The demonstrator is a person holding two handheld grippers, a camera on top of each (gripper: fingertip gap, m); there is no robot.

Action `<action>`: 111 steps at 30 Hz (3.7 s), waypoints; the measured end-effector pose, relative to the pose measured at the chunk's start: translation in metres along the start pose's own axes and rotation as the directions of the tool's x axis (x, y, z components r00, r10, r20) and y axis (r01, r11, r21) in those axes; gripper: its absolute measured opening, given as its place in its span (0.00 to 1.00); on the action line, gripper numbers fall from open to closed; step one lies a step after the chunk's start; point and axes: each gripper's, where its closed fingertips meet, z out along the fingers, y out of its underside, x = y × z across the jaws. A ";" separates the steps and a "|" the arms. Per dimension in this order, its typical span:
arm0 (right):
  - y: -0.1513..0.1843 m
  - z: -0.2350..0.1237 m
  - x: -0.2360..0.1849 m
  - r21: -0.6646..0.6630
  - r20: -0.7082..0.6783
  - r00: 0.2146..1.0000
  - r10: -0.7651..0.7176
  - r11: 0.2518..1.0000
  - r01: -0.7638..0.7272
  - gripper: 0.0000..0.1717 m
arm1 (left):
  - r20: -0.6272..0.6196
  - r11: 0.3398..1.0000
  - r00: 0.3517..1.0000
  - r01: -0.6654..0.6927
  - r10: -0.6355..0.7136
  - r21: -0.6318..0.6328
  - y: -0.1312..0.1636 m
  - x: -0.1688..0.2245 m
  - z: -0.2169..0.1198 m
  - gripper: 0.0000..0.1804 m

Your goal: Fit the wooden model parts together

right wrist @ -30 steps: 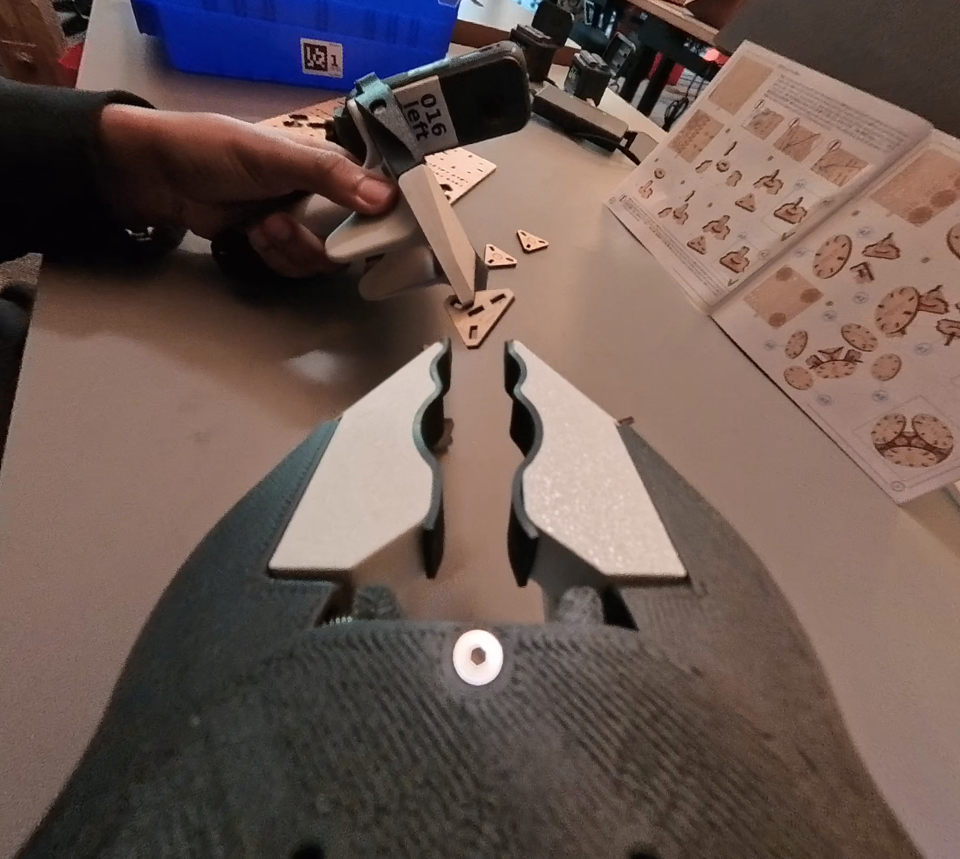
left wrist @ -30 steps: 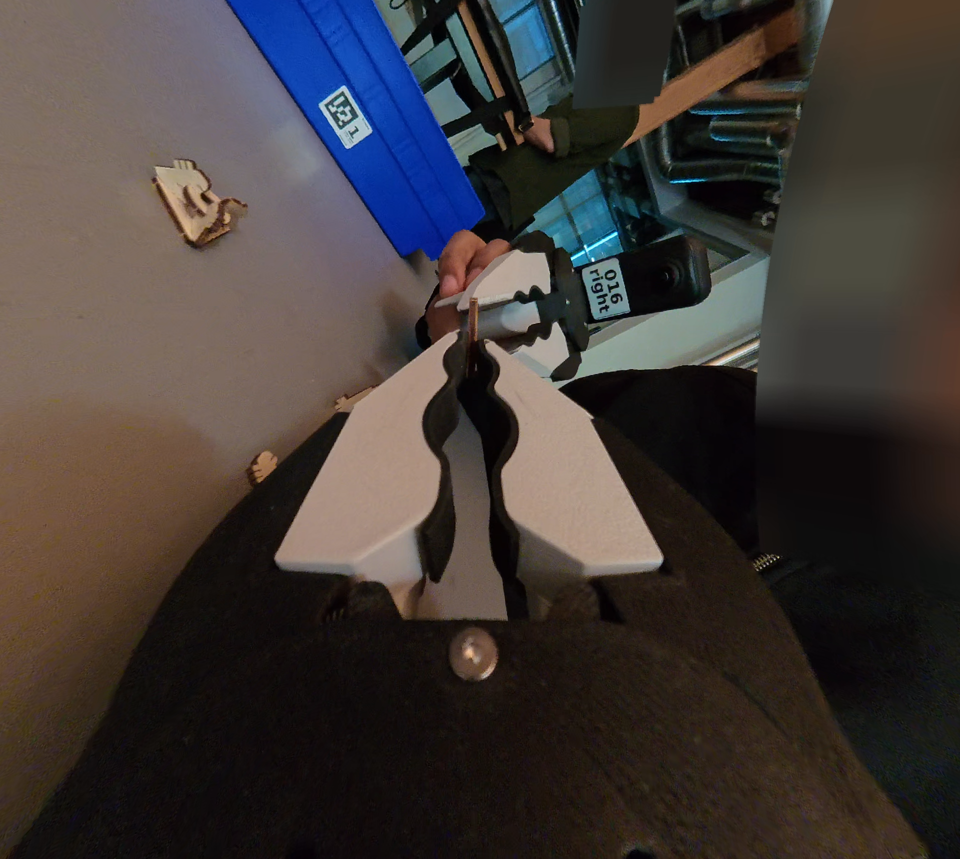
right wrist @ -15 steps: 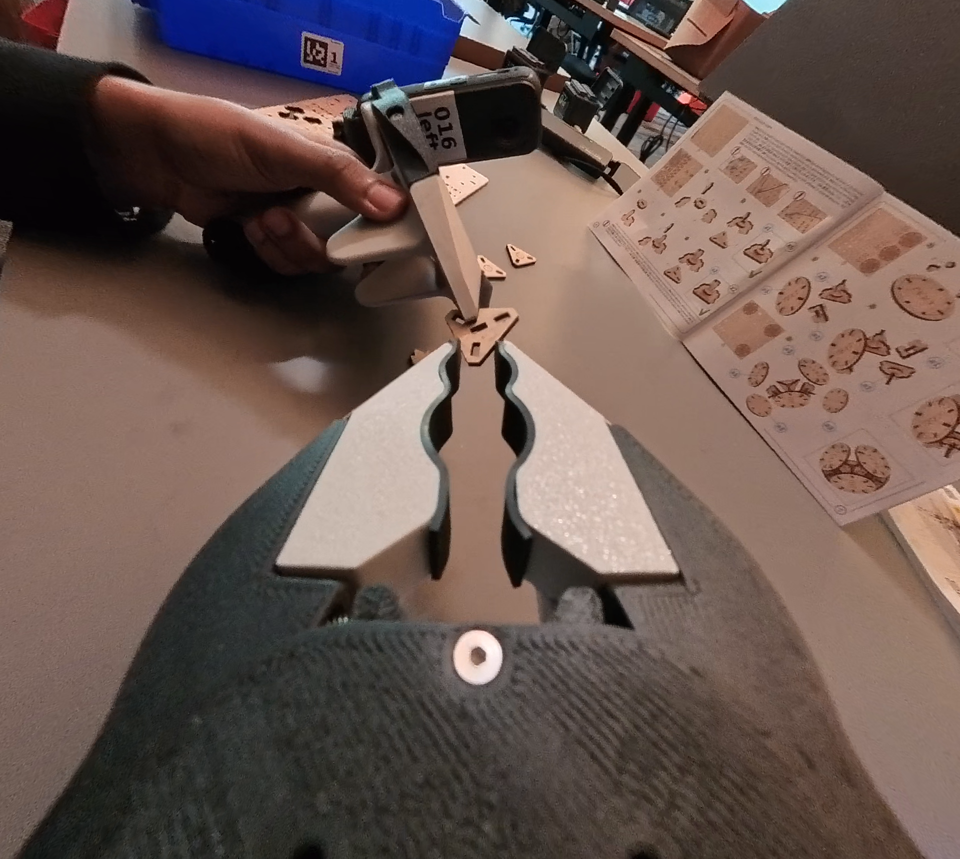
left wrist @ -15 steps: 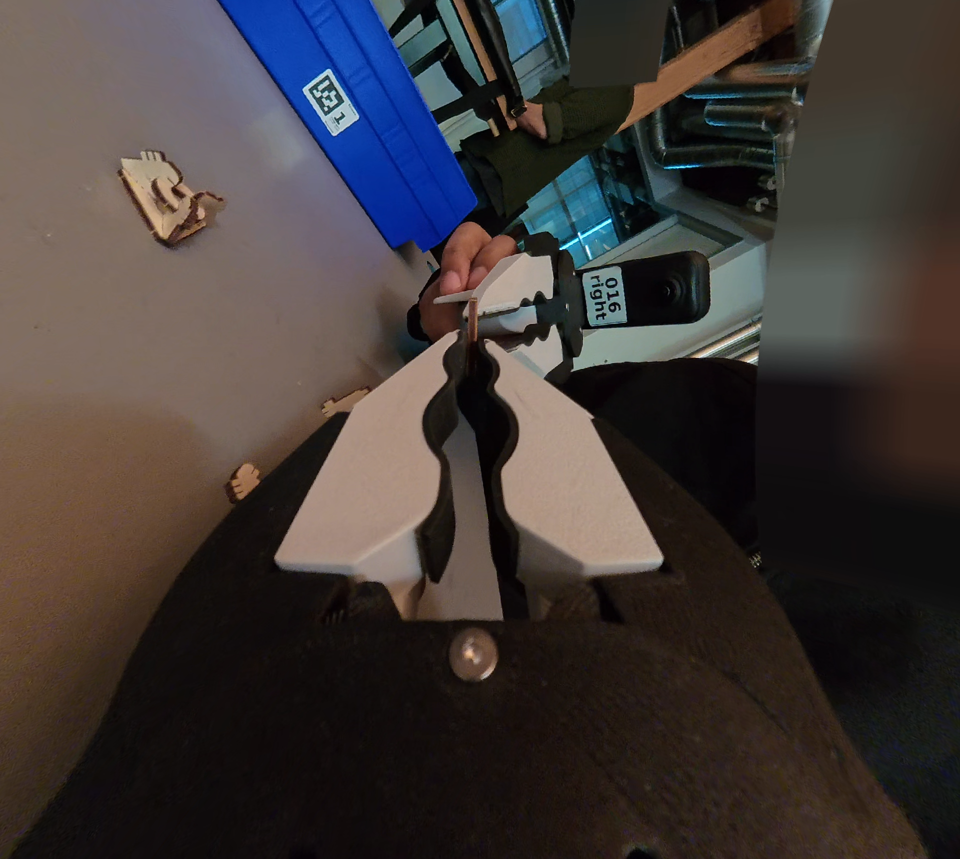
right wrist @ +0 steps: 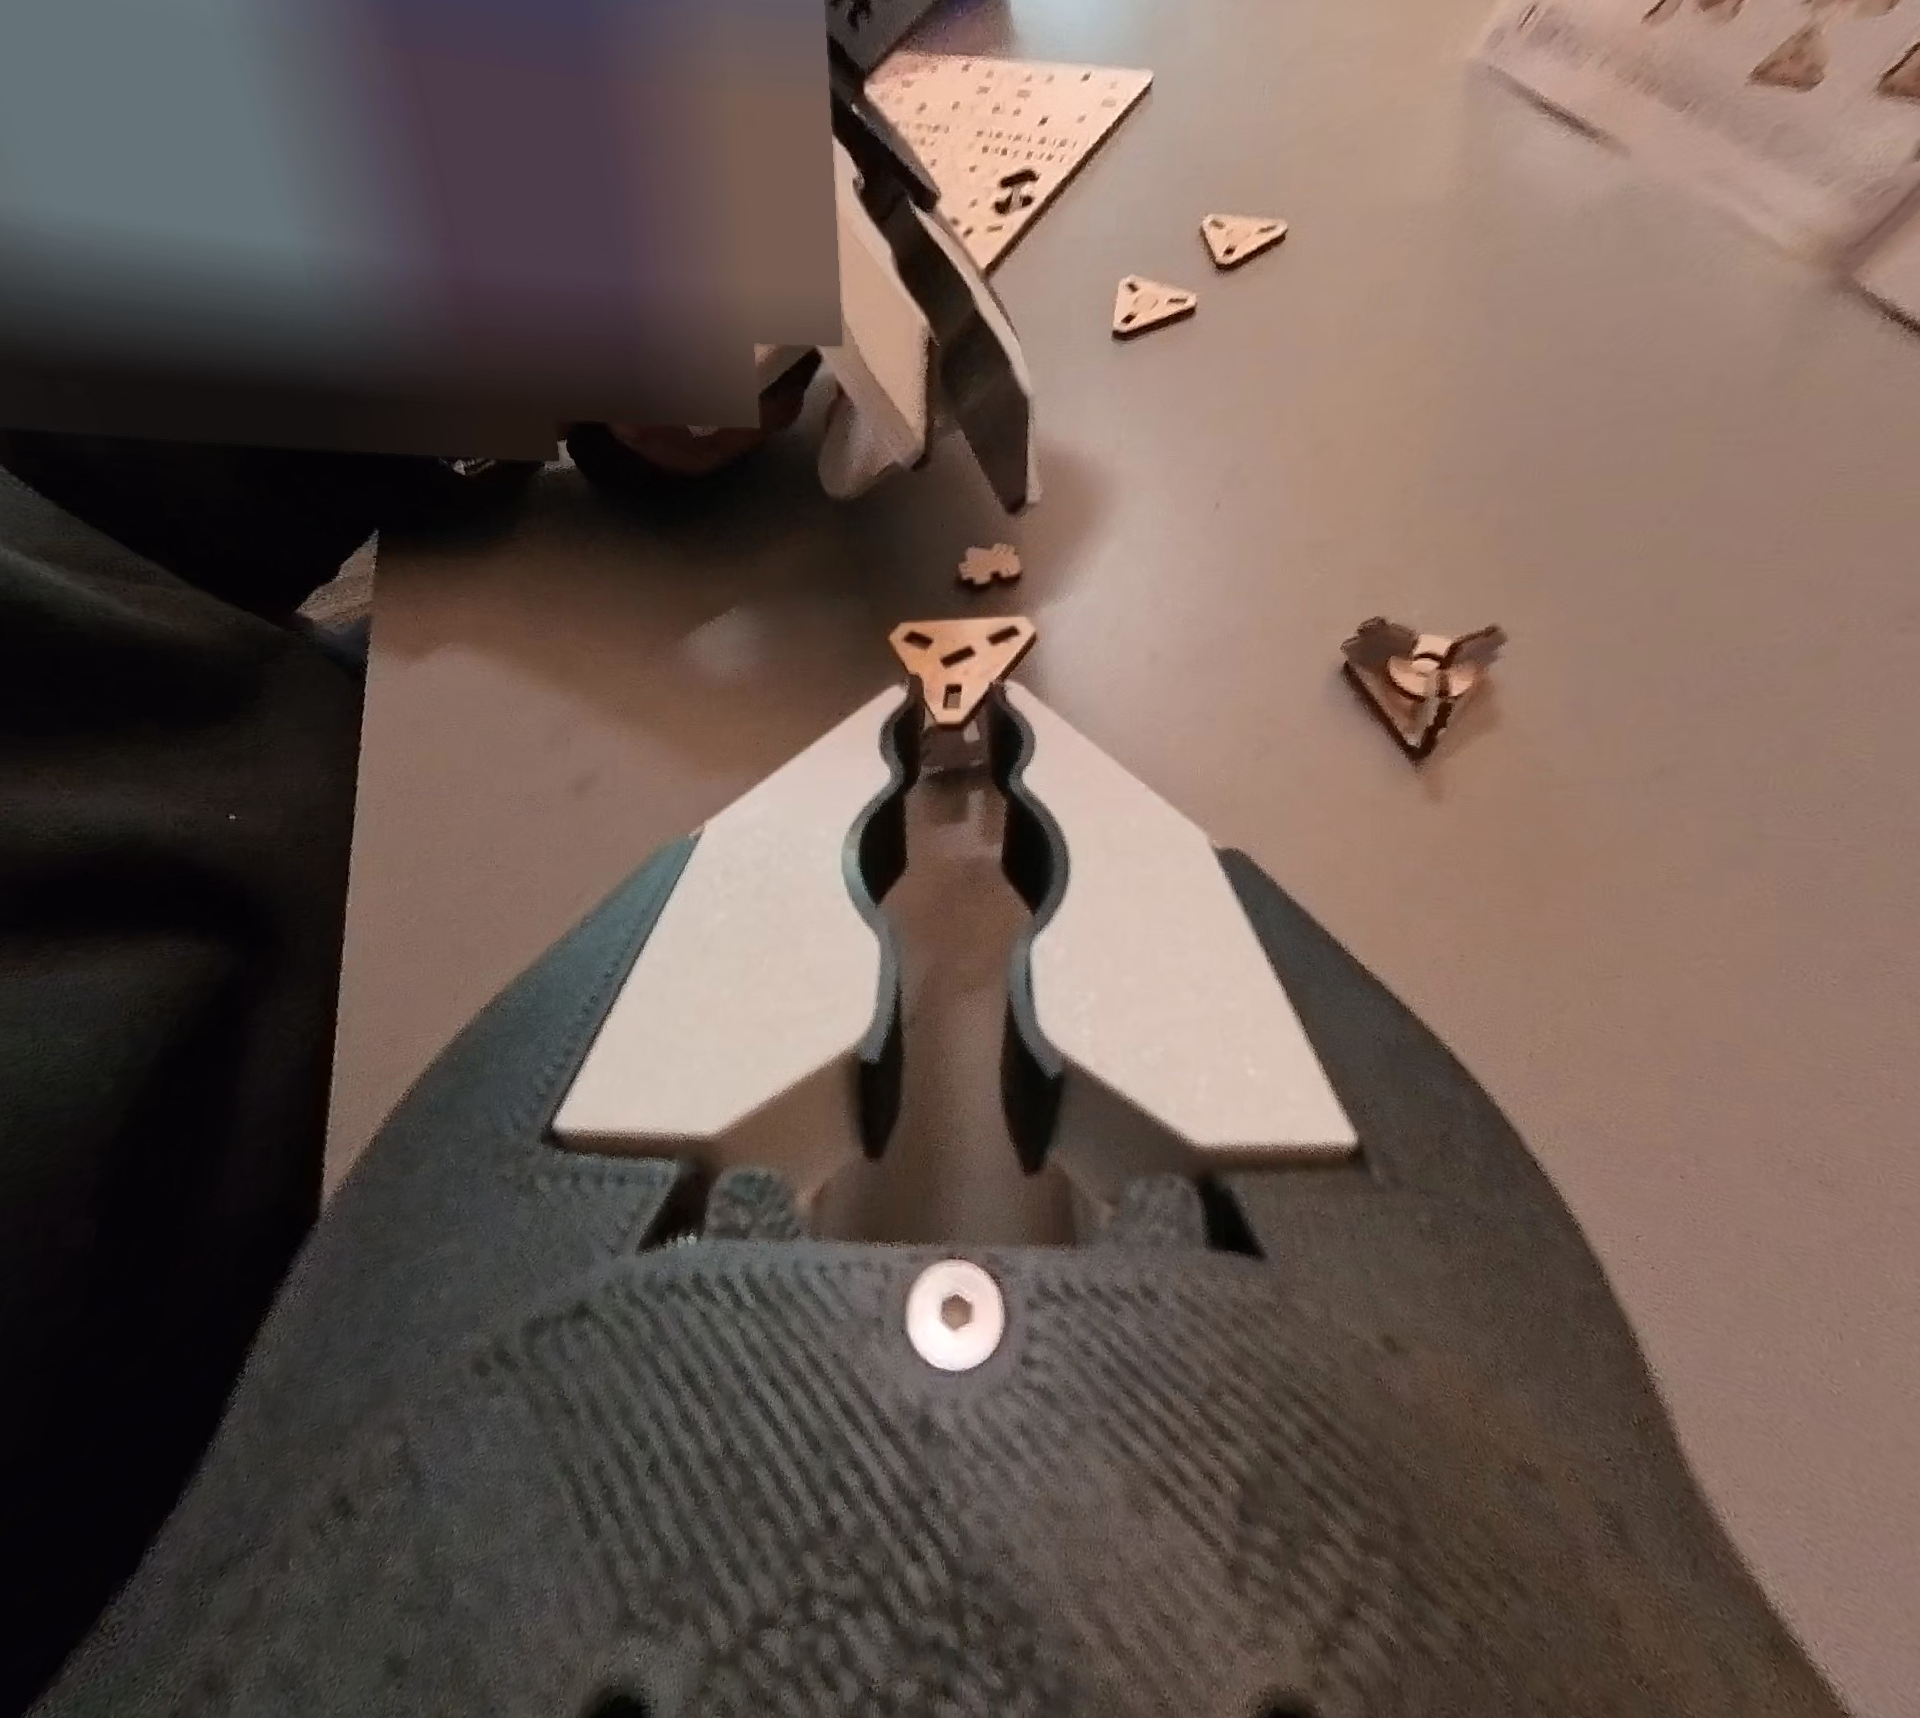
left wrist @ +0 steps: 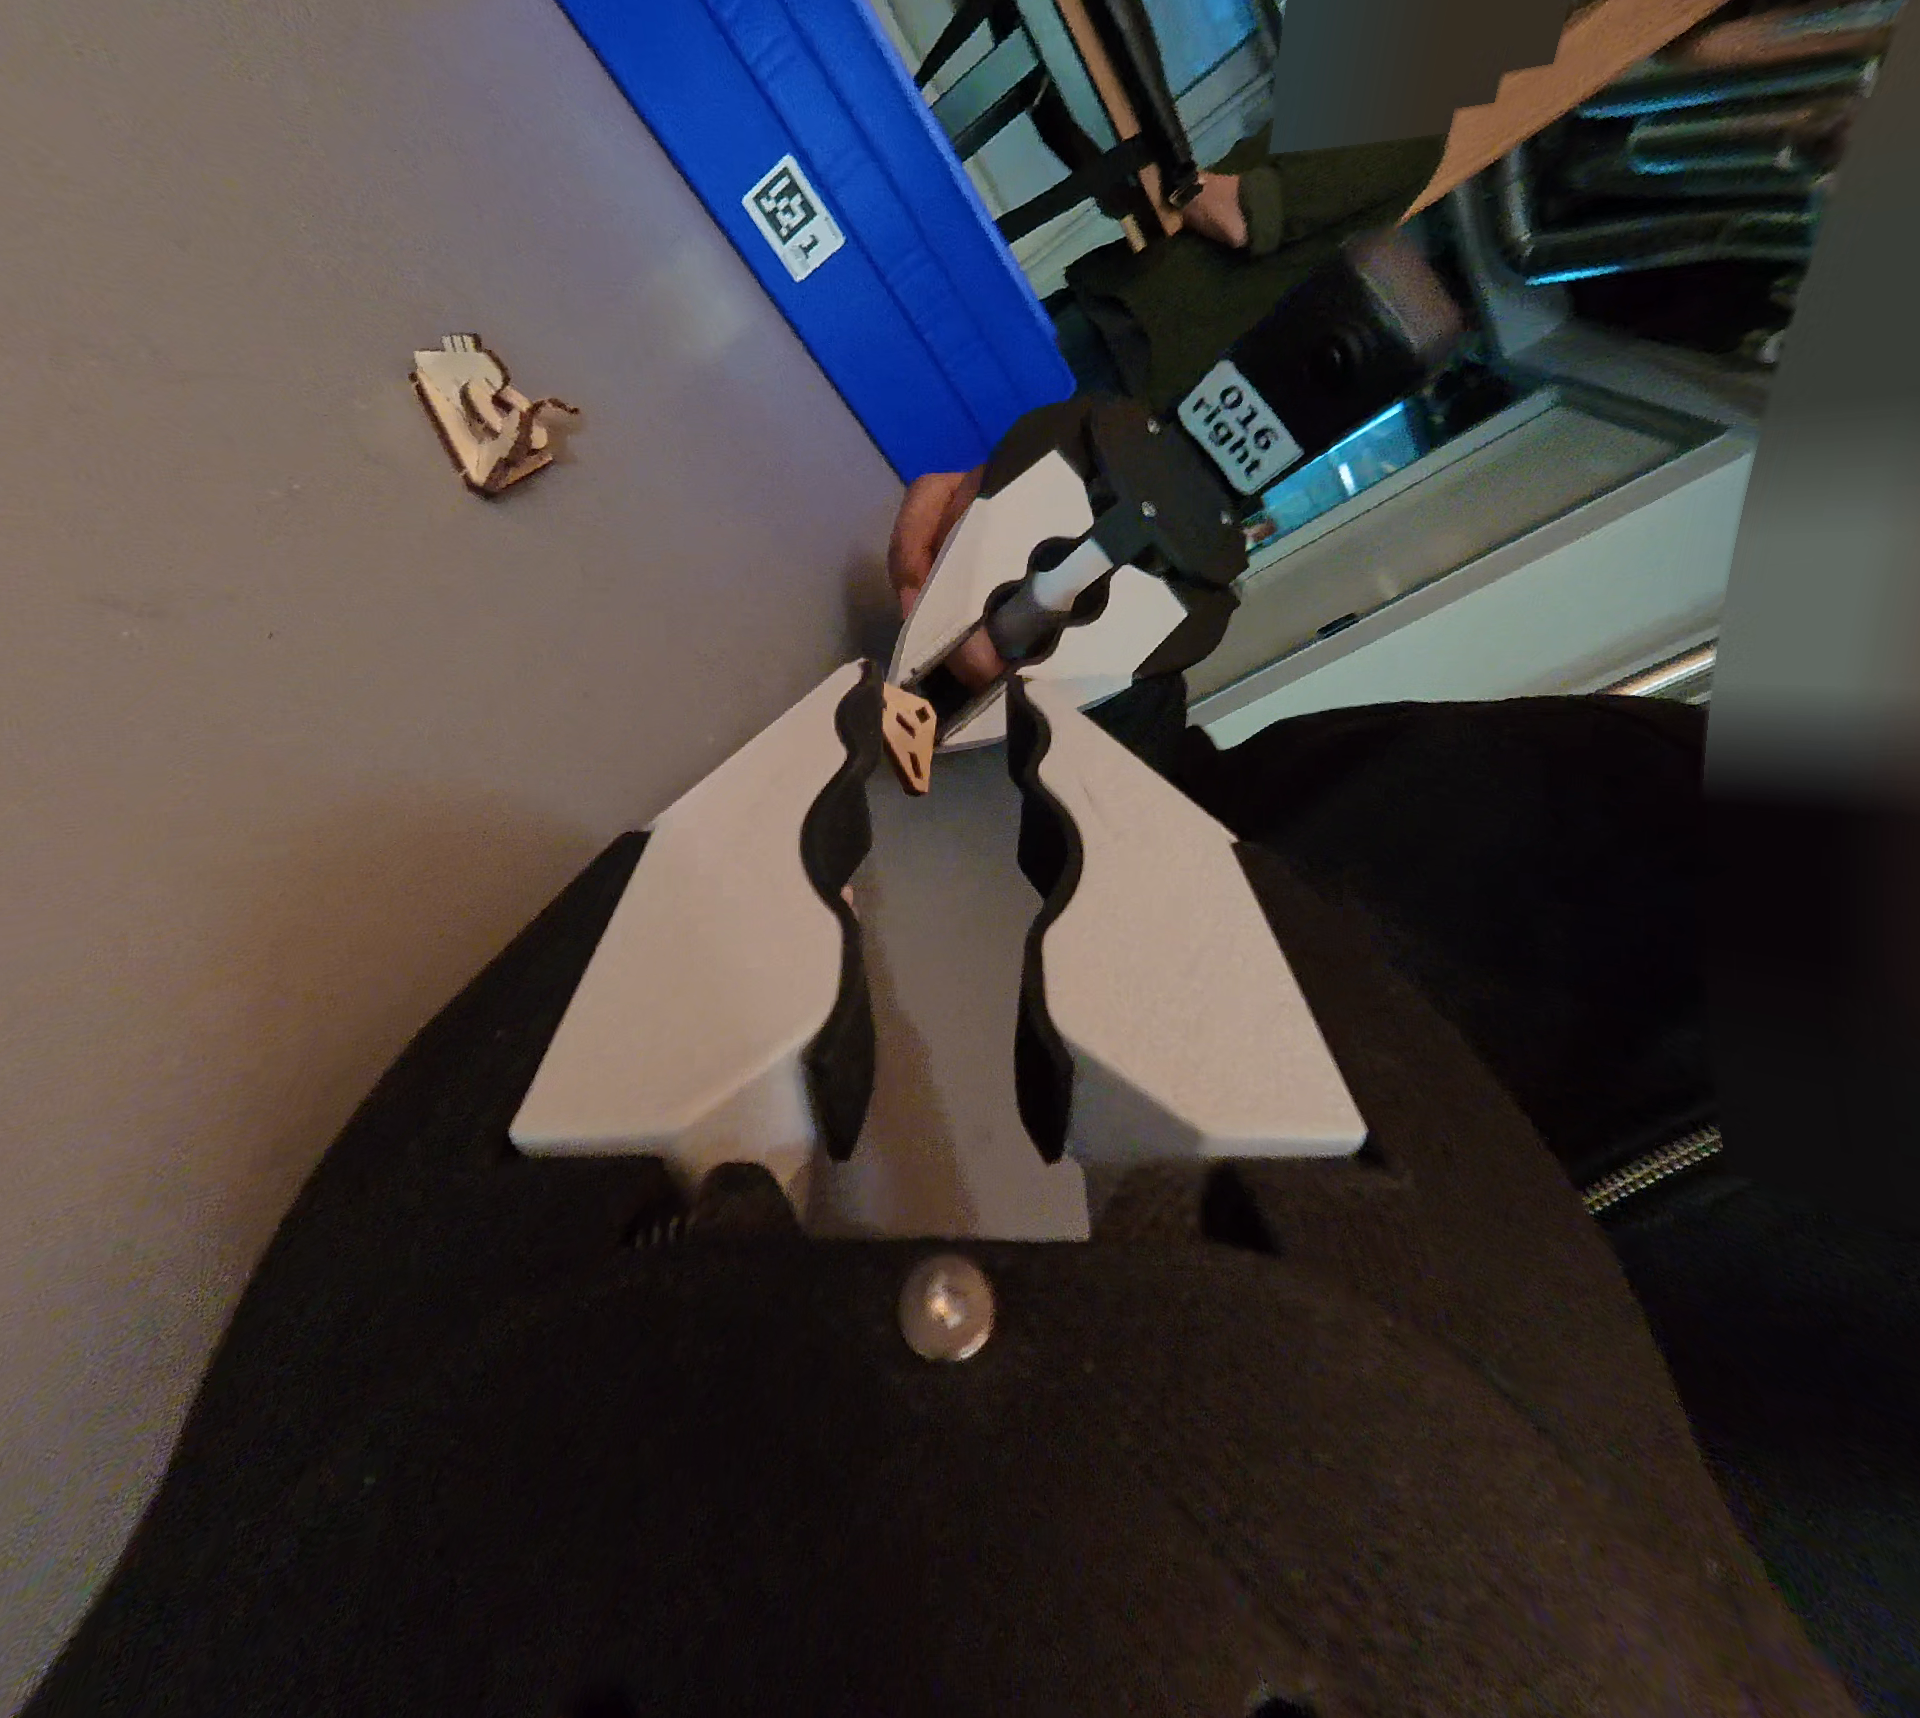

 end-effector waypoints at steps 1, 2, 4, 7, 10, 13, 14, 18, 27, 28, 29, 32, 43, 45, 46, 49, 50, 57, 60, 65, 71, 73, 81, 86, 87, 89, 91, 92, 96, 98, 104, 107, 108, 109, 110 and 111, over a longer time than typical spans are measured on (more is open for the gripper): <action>0.003 0.002 0.000 -0.019 0.004 1.000 0.003 1.000 -0.003 0.06 | 0.018 1.000 1.000 -0.010 0.010 -0.015 0.003 -0.001 0.001 0.12; 0.005 0.004 0.000 -0.035 0.001 1.000 0.004 0.999 -0.004 0.06 | 0.036 0.999 0.999 -0.018 0.019 -0.030 0.006 -0.002 0.002 0.12; 0.008 0.006 0.003 -0.057 -0.020 1.000 0.005 0.998 -0.006 0.06 | 0.067 0.997 0.997 -0.038 0.042 -0.061 0.011 -0.004 0.004 0.12; 0.006 0.006 0.003 -0.045 -0.028 0.999 0.030 0.999 -0.031 0.06 | 0.106 0.993 0.992 -0.063 0.073 -0.098 0.017 -0.005 0.004 0.13; 0.004 0.005 0.003 -0.021 -0.049 0.995 0.089 0.996 -0.090 0.06 | 0.124 0.990 0.988 -0.080 0.094 -0.112 0.021 -0.006 0.003 0.14; 0.003 0.003 0.003 0.008 -0.099 0.979 0.178 0.984 -0.178 0.06 | 0.132 0.988 0.984 -0.101 0.116 -0.115 0.023 -0.006 0.002 0.16; 0.003 0.003 0.004 0.017 -0.121 0.971 0.207 0.978 -0.206 0.06 | 0.136 0.987 0.982 -0.111 0.127 -0.117 0.023 -0.006 0.002 0.17; 0.001 0.006 0.001 0.047 -0.194 0.949 0.250 0.968 -0.245 0.06 | 0.172 0.976 0.970 -0.148 0.174 -0.158 0.028 -0.008 0.002 0.17; 0.007 -0.004 -0.001 0.074 -0.282 0.936 0.211 0.977 -0.198 0.06 | 0.212 0.956 0.950 -0.180 0.230 -0.230 0.036 -0.014 0.004 0.11; 0.008 -0.002 -0.001 0.062 -0.279 0.937 0.210 0.978 -0.201 0.06 | 0.213 0.955 0.949 -0.181 0.233 -0.235 0.037 -0.015 0.004 0.11; 0.008 -0.001 -0.002 0.059 -0.275 0.938 0.210 0.978 -0.201 0.06 | 0.215 0.954 0.948 -0.183 0.235 -0.238 0.037 -0.015 0.004 0.10; 0.009 0.003 -0.002 0.048 -0.271 0.939 0.213 0.977 -0.208 0.06 | 0.220 0.952 0.946 -0.184 0.238 -0.243 0.038 -0.016 0.004 0.08; 0.007 0.001 -0.002 0.070 -0.244 0.939 0.241 0.970 -0.231 0.06 | 0.164 0.971 0.968 -0.163 0.192 -0.174 0.030 -0.009 0.000 0.09; 0.006 0.001 -0.002 0.074 -0.244 0.939 0.243 0.970 -0.231 0.06 | 0.164 0.972 0.968 -0.165 0.192 -0.170 0.030 -0.009 0.000 0.09; 0.006 0.000 -0.001 0.074 -0.248 0.939 0.238 0.971 -0.227 0.06 | 0.165 0.971 0.967 -0.167 0.195 -0.172 0.030 -0.009 0.000 0.09; 0.004 -0.007 0.007 0.089 -0.281 0.938 0.205 0.978 -0.187 0.06 | 0.162 0.971 0.966 -0.176 0.202 -0.163 0.029 -0.008 0.000 0.09; 0.003 -0.010 0.008 0.099 -0.276 0.941 0.194 0.980 -0.173 0.06 | 0.155 0.972 0.967 -0.179 0.202 -0.153 0.027 -0.006 0.000 0.09; -0.002 -0.010 -0.060 0.053 0.129 0.991 -0.021 0.999 0.014 0.06 | -0.074 0.993 0.991 -0.111 0.113 0.029 0.007 0.023 -0.010 0.08; 0.007 -0.011 -0.075 0.003 0.165 0.970 -0.179 0.983 0.181 0.06 | -0.229 0.996 0.970 -0.075 0.082 0.041 0.008 0.044 -0.012 0.04; -0.001 -0.020 -0.080 0.030 0.169 0.940 -0.296 0.955 0.295 0.06 | -0.243 0.990 0.967 -0.108 0.082 -0.094 0.032 0.049 0.001 0.10; -0.003 -0.026 -0.082 0.012 0.157 0.892 -0.424 0.904 0.427 0.06 | -0.320 0.977 0.947 -0.072 0.004 -0.201 0.051 0.060 0.008 0.16; -0.003 -0.026 -0.082 0.008 0.150 0.879 -0.453 0.889 0.457 0.06 | -0.314 0.971 0.949 -0.069 -0.007 -0.229 0.057 0.059 0.010 0.14; -0.009 -0.033 -0.077 0.001 0.096 0.849 -0.519 0.853 0.521 0.05 | -0.309 0.958 0.950 -0.061 -0.029 -0.280 0.066 0.059 0.011 0.01; -0.034 -0.040 -0.042 0.040 -0.184 0.849 -0.495 0.860 0.509 0.00 | -0.295 0.967 0.955 -0.050 -0.027 -0.251 0.061 0.058 0.010 0.00; -0.036 -0.041 -0.038 0.037 -0.212 0.847 -0.487 0.862 0.505 0.00 | -0.281 0.972 0.960 -0.053 -0.014 -0.229 0.058 0.056 0.011 0.00; -0.039 -0.042 -0.033 0.032 -0.253 0.847 -0.467 0.871 0.490 0.03 | -0.261 0.989 0.965 -0.034 -0.004 -0.141 0.043 0.054 0.010 0.00; -0.044 -0.044 -0.032 0.063 -0.278 0.860 -0.427 0.886 0.460 0.06 | -0.273 0.999 0.961 0.034 -0.035 -0.009 0.022 0.053 0.002 0.00; -0.047 -0.042 -0.034 0.092 -0.277 0.877 -0.393 0.897 0.432 0.09 | -0.290 0.997 0.956 0.070 -0.054 0.042 0.014 0.052 -0.002 0.00; -0.049 -0.028 -0.039 0.122 -0.310 0.881 -0.358 0.904 0.410 0.19 | -0.303 0.988 0.950 0.112 -0.076 0.104 0.007 0.050 -0.007 0.00; -0.051 -0.026 -0.035 0.116 -0.355 0.856 -0.377 0.890 0.440 0.18 | -0.304 0.989 0.950 0.106 -0.071 0.102 0.008 0.054 -0.005 0.00; -0.065 -0.035 -0.022 0.172 -0.372 0.876 -0.306 0.905 0.389 0.15 | -0.311 0.993 0.948 0.092 -0.064 0.077 0.013 0.059 0.000 0.00; -0.066 -0.037 -0.015 0.173 -0.398 0.873 -0.282 0.911 0.374 0.08 | -0.300 0.992 0.953 0.081 -0.048 0.101 0.012 0.058 0.000 0.00; -0.065 -0.037 -0.013 0.159 -0.413 0.861 -0.295 0.908 0.388 0.08 | -0.302 0.992 0.952 0.086 -0.054 0.095 0.012 0.058 0.001 0.00; -0.064 -0.036 -0.015 0.148 -0.417 0.851 -0.320 0.900 0.411 0.09 | -0.298 0.990 0.953 0.092 -0.057 0.104 0.011 0.056 0.001 0.00; -0.064 -0.035 -0.019 0.140 -0.413 0.840 -0.352 0.887 0.441 0.12 | -0.289 0.988 0.955 0.099 -0.062 0.116 0.010 0.054 0.000 0.00; -0.063 -0.033 -0.024 0.131 -0.407 0.827 -0.387 0.871 0.473 0.14 | -0.284 0.986 0.956 0.109 -0.070 0.124 0.009 0.052 0.000 0.00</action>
